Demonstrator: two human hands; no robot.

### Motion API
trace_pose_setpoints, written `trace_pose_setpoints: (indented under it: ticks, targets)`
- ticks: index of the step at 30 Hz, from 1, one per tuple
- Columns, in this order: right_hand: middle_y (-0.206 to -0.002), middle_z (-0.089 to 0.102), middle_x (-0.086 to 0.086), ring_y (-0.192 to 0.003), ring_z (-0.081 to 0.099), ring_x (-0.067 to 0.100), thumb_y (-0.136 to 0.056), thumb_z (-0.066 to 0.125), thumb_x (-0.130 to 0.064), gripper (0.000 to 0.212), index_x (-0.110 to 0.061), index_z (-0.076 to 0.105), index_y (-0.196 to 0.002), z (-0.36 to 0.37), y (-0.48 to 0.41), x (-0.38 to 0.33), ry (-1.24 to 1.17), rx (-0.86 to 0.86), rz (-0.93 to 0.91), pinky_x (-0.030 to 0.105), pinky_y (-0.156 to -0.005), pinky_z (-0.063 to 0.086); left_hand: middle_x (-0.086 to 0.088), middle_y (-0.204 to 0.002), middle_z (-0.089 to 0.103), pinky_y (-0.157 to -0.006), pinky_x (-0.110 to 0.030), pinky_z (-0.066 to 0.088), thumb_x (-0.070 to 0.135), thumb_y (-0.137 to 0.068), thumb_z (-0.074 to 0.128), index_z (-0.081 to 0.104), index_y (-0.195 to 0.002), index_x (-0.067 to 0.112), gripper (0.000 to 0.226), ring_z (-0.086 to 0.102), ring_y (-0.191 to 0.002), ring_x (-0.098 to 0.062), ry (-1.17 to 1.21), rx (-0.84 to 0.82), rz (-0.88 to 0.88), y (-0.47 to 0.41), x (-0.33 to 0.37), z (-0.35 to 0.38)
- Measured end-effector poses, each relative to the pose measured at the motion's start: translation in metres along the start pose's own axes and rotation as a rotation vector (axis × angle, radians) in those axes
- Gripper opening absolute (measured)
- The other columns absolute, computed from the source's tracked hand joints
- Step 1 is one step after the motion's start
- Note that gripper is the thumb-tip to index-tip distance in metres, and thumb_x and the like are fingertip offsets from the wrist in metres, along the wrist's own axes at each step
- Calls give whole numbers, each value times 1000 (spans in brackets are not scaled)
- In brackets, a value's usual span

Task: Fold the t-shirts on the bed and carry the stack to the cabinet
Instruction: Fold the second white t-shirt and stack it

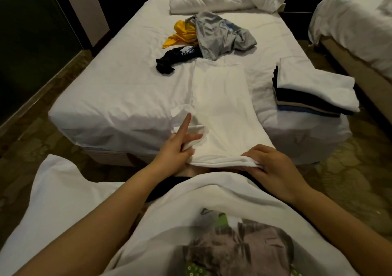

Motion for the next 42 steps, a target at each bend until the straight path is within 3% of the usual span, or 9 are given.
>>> trace_pose_setpoints:
  ticks: [7,13,16,22,27,33,36,39,42]
  targets:
    - [-90,57,-16,-81,56,3,-86,57,-45,20,-32,69,-96,-1,-2,0,14,-154,7,31,-74,49,16,-113,63,-75,-13,39,-10,-84,48,6,-126,59,91,50,-72,5,-45,-59,15,1,1,-5]
    - [-72,60,-16,-66,53,1,-81,63,-49,16,-36,68,-89,-18,-27,-16,38,-435,53,14,-64,43,25,-110,58,-87,-10,36,-7,-84,52,8,-132,52,88,55,-107,-16,-9,-29,9,4,-2,-4]
    - [-57,55,-11,-58,48,4,-82,64,-46,17,-31,67,-74,-17,-47,-23,-28,-372,73,17,-59,38,27,-109,57,-87,-4,34,-7,-85,52,9,-133,50,86,53,-112,-12,6,-25,6,6,-2,-5]
    - [-91,59,-6,-91,57,17,-88,55,-33,17,-27,64,-101,23,-130,-43,148,-182,43,28,-78,45,15,-119,54,-86,-5,32,-1,-87,54,2,-130,54,87,45,-116,-5,31,33,-24,9,2,-2]
    - [-114,55,0,-97,51,14,-84,61,-31,36,-23,55,-119,49,-160,-51,130,-300,-7,27,-82,40,16,-124,42,-92,-20,31,4,-90,54,-7,-131,56,90,38,-115,-2,69,53,-47,11,3,-6]
    - [-94,62,0,-92,55,20,-83,56,-14,14,-15,65,-95,61,-164,-62,178,-526,-30,26,-73,43,4,-139,40,-91,-22,35,5,-87,58,-2,-138,50,90,42,-114,-7,64,96,-38,11,1,-4]
    - [-82,59,-3,-88,55,21,-89,52,-17,16,-22,58,-76,55,-162,-60,199,-422,-29,24,-66,36,-1,-135,41,-91,-23,36,6,-84,62,3,-138,50,91,44,-114,-10,47,156,-33,10,-1,-5]
    - [-99,63,14,-93,58,31,-95,44,-20,19,-7,57,-100,45,-157,-45,37,-63,127,31,-73,42,-4,-113,48,-89,-25,41,7,-82,64,0,-137,51,95,52,-100,-16,29,190,-33,11,-5,-7]
    - [-98,58,15,-74,64,29,-90,44,-14,11,-11,44,-101,35,-136,-21,-391,152,457,39,-66,55,-2,-117,47,-85,-24,41,7,-82,66,-1,-137,48,96,53,-97,-16,24,207,-31,13,-9,-7]
Point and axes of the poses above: each hand's wrist, its own y-axis away from the middle knuckle, its own z-axis out of the palm, x = y × z, the point moved 2 cm from there along -y, towards the middle knuckle
